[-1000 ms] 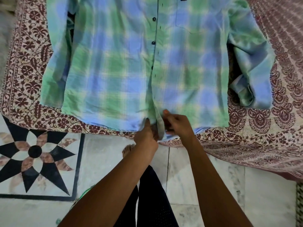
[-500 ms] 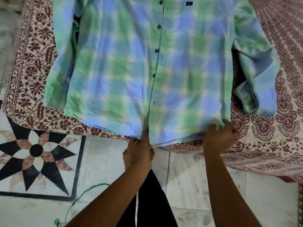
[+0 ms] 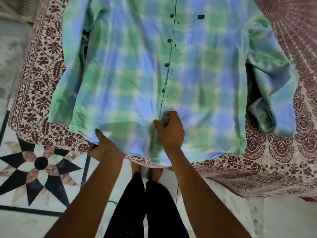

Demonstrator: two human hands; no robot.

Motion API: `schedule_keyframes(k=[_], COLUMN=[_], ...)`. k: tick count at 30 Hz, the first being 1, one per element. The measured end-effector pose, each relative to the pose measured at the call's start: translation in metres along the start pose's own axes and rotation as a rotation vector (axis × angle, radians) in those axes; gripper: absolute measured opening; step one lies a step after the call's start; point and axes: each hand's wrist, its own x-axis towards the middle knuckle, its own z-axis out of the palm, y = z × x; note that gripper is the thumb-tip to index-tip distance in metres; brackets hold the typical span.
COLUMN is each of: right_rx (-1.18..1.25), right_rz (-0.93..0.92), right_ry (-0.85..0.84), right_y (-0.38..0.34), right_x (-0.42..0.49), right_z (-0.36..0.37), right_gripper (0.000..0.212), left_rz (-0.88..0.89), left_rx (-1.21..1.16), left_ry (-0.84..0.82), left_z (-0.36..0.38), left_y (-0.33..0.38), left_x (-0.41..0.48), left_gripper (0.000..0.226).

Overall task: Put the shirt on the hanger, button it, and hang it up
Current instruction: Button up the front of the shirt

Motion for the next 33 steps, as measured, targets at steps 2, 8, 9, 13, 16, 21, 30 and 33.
schedule_keyframes(k=[2, 8, 9, 13, 16, 21, 30, 33], right_rx=[0.052, 0.206, 0.152, 0.022, 0.007, 0.061, 0.256, 0.296], right_rz=[0.020, 0.032, 0.032, 0.111, 0.167, 0.233, 0.191, 0.184], right_ry=[-0.020, -0.038, -0.028, 0.036, 0.084, 0.152, 0.180, 0.135], right_y=[0.002, -0.001, -0.003, -0.013, -0.018, -0.019, -0.005, -0.003], right_x=[0.001, -0.001, -0.001, 0.001, 0.001, -0.001, -0.006, -0.004], right_z=[-0.005, -0.009, -0.008, 0.000, -0.001, -0.008, -0.034, -0.040], right_gripper=[0.039, 0.035, 0.039, 0.038, 0.026, 0.012, 0.014, 0.014], left_rz=[0.058, 0.221, 0.214, 0.305, 0.726, 1.492, 1.278, 1.239], left_rx=[-0.127, 0.029, 0.029, 0.243, 0.456, 0.733, 1.407, 1.258], left_ry=[-0.002, -0.006, 0.061, 0.172, 0.199, -0.709, -0.842, -0.809], left_z=[0.000, -0.024, -0.030, -0.039, -0.033, -0.006, 0.029, 0.025], left_y=[0.025, 0.029, 0.014, 0.035, 0.041, 0.005, -0.002, 0.004], left_x=[0.020, 0.132, 0.162, 0.084, -0.005, -0.039, -0.077, -0.075], left_gripper=[0.038, 0.039, 0.056, 0.096, 0.077, 0.025, 0.026, 0.038])
